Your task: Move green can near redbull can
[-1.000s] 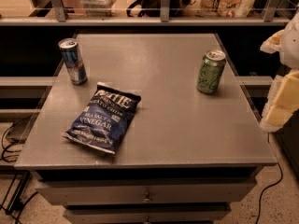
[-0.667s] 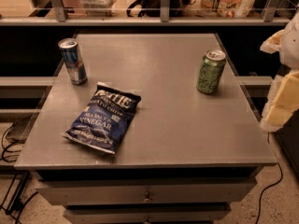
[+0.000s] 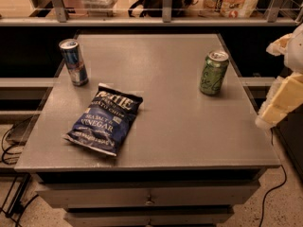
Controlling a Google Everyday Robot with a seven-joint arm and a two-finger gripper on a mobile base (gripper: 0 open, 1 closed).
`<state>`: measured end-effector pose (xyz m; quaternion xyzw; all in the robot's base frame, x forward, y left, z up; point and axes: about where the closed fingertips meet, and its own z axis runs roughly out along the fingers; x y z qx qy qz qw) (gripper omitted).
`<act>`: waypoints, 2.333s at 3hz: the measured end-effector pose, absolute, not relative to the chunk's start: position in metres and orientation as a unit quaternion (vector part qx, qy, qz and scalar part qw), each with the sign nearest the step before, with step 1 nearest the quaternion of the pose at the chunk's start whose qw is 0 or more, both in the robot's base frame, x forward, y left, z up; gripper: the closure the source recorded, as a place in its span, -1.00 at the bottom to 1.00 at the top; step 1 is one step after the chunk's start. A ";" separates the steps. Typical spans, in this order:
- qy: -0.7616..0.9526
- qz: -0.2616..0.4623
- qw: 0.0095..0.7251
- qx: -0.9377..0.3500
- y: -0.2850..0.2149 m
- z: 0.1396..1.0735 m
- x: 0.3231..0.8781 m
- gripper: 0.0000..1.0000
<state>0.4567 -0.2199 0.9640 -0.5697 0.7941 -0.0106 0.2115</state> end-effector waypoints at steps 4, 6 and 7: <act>0.773 0.025 0.288 -0.565 -0.184 0.924 0.567 -1.00; 0.761 0.021 0.268 -0.590 -0.168 0.907 0.591 -0.65; 0.745 0.008 0.260 -0.614 -0.153 0.908 0.590 -0.19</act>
Offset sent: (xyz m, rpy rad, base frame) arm 0.1010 0.0219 -0.0089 0.1724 -0.2077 -0.0008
